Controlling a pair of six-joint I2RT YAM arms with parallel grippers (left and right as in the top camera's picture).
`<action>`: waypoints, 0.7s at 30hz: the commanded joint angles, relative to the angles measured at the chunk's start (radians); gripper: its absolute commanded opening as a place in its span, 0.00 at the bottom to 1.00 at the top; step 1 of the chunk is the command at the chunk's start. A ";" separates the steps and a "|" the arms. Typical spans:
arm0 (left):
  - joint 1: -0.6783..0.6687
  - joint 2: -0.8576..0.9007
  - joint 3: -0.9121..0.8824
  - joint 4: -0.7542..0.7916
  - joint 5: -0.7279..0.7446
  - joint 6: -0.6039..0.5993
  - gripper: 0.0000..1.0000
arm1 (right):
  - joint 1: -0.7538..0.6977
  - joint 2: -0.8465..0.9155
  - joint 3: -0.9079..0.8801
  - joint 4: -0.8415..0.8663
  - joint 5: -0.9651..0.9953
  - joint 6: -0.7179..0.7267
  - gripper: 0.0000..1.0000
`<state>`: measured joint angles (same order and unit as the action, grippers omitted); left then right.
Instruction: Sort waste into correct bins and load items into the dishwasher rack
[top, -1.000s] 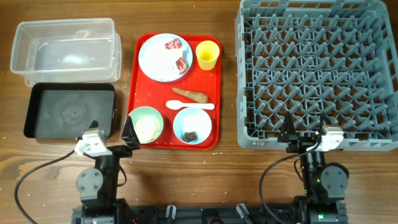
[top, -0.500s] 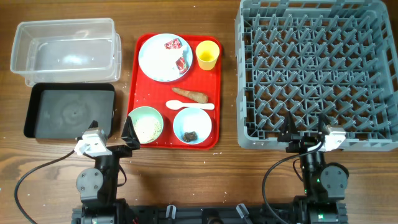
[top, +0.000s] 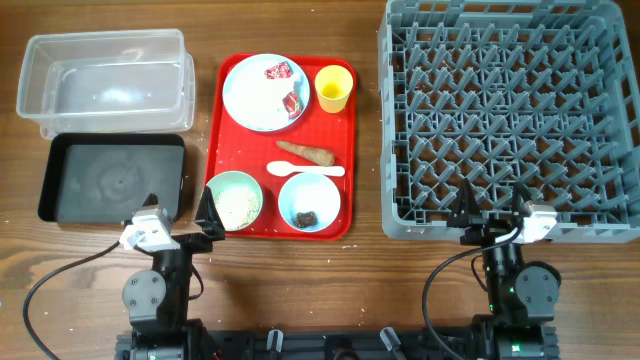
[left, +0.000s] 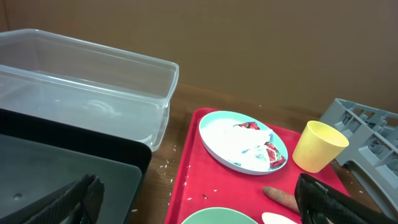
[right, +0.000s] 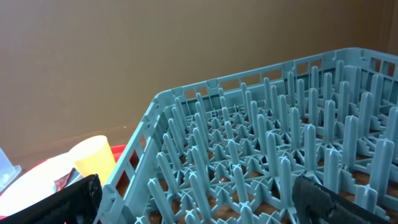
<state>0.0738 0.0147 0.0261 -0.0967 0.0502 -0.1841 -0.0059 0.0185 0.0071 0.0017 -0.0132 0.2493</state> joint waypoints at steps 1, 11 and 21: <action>0.001 -0.012 -0.010 0.004 -0.016 0.019 1.00 | -0.006 0.005 -0.002 0.008 0.014 0.017 1.00; 0.000 -0.007 0.005 0.055 0.047 -0.032 1.00 | -0.006 0.028 0.016 0.003 -0.219 -0.076 1.00; 0.000 0.611 0.592 -0.097 0.042 0.028 1.00 | -0.006 0.503 0.655 -0.345 -0.220 -0.302 1.00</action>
<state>0.0738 0.4259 0.4202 -0.1326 0.0559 -0.1791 -0.0086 0.3653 0.5278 -0.3019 -0.2352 0.0212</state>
